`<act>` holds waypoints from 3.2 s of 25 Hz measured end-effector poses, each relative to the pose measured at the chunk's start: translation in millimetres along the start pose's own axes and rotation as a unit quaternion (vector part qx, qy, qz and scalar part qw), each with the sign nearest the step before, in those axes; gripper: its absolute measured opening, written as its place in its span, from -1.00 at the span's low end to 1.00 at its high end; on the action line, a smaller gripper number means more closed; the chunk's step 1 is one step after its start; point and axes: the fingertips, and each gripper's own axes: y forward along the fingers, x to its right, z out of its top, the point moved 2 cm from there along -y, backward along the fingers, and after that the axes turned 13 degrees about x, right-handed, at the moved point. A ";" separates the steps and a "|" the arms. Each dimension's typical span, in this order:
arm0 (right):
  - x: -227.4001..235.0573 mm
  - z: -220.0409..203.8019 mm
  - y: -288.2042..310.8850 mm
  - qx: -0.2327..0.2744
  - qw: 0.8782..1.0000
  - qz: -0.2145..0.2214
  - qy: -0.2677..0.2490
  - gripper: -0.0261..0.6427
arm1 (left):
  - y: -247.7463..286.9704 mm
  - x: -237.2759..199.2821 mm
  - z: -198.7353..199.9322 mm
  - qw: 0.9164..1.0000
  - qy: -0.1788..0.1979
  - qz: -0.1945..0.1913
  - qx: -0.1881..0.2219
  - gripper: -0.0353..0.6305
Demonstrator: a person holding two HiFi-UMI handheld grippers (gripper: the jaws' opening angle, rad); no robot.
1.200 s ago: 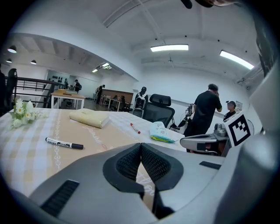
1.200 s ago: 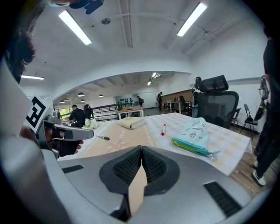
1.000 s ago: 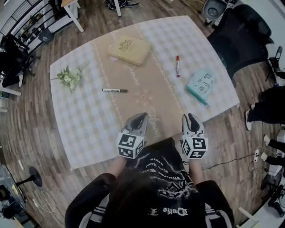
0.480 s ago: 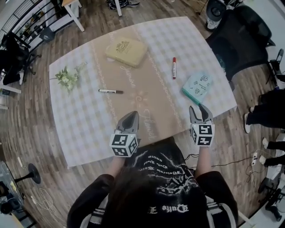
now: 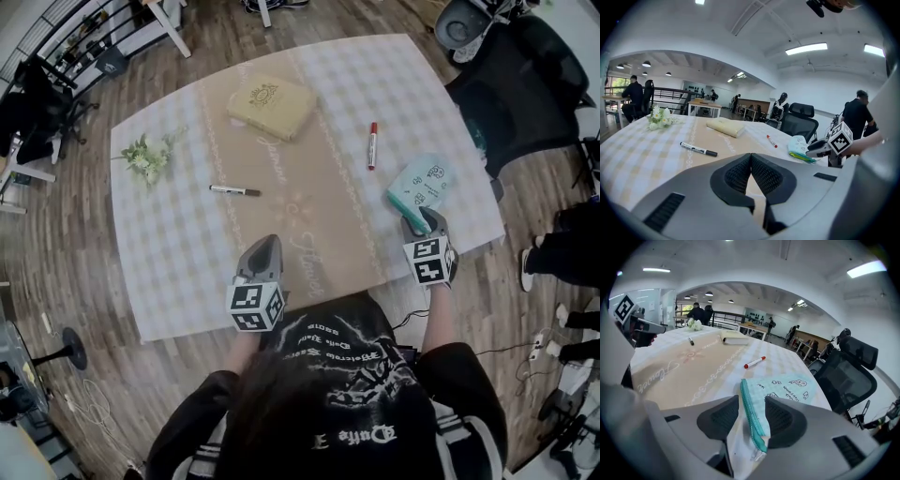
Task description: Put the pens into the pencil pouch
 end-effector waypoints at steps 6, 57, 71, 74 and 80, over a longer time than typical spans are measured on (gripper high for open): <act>3.9 -16.6 23.6 -0.044 0.997 0.033 -0.053 -0.36 | -0.4 -9.1 -6.0 0.999 0.015 0.029 -0.011 -0.83; -57.8 65.8 9.3 0.009 0.988 0.089 0.126 -0.80 | 79.1 -116.3 5.2 0.896 0.386 -0.127 -0.178 -0.30; -70.5 63.4 10.8 -0.016 0.988 0.096 0.122 -0.80 | 119.2 -123.7 -31.6 0.761 0.498 -0.279 -0.307 -0.33; -73.9 64.4 13.4 -0.019 0.987 0.100 0.121 -0.80 | 125.4 -128.0 -33.5 0.748 0.502 -0.291 -0.323 -0.34; -75.4 67.5 17.8 -0.019 0.988 0.104 0.113 -0.80 | 130.1 -137.2 -43.8 0.723 0.487 -0.311 -0.379 -0.35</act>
